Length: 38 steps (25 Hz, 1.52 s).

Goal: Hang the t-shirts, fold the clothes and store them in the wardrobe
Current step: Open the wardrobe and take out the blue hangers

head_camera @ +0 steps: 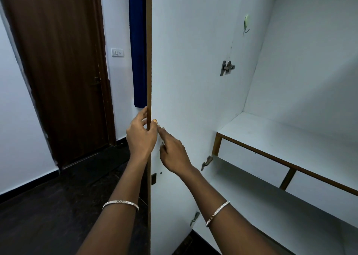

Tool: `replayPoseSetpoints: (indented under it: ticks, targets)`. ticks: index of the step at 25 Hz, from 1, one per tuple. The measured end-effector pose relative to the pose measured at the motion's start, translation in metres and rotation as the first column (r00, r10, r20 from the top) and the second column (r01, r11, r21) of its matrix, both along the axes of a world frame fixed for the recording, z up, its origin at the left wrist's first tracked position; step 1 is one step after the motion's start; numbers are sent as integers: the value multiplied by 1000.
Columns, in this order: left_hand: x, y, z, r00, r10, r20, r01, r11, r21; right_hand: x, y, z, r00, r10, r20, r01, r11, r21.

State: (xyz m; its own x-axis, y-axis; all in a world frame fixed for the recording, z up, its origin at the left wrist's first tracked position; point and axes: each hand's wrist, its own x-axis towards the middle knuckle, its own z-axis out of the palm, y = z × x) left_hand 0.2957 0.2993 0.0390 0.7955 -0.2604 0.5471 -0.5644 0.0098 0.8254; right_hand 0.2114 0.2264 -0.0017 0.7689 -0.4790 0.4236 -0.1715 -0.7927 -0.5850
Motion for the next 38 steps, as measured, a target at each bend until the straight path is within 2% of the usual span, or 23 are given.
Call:
replayPoseSetpoints:
  ticks: [4, 7, 9, 11, 14, 17, 20, 27, 34, 38]
  targets:
    - [-34, -17, 2, 968, 224, 112, -218, 974, -58, -14, -26, 6, 996, -19, 90, 22, 999, -42]
    - [-56, -41, 8, 937, 267, 227, -261, 964, -58, -44, -62, 25, 967, -135, 216, 137, 991, 8]
    - [-70, -68, 11, 924, 192, 330, -186, 981, -49, -70, -93, 40, 930, -208, 304, 200, 978, 58]
    - [-89, -100, 13, 937, 37, 346, -34, 999, -13, -97, -123, 51, 892, -275, 359, 253, 961, 110]
    - [-122, -153, 17, 944, -253, 212, 244, 967, 71, -144, -169, 67, 839, -355, 412, 340, 934, 113]
    - [-159, -216, 22, 872, -464, 154, 448, 885, 130, -200, -220, 87, 776, -428, 463, 436, 895, 96]
    - [-203, -278, 35, 799, -590, 116, 580, 807, 111, -259, -269, 108, 717, -493, 494, 537, 842, 61]
    - [-295, -405, 76, 649, -736, 191, 737, 671, 80, -392, -360, 170, 633, -578, 515, 711, 697, -92]
    - [-339, -504, 153, 581, -705, 407, 767, 642, 18, -483, -431, 269, 517, -588, 622, 831, 520, -199]
    - [-356, -559, 216, 537, -661, 524, 780, 625, -11, -518, -465, 339, 477, -552, 684, 875, 372, -310]
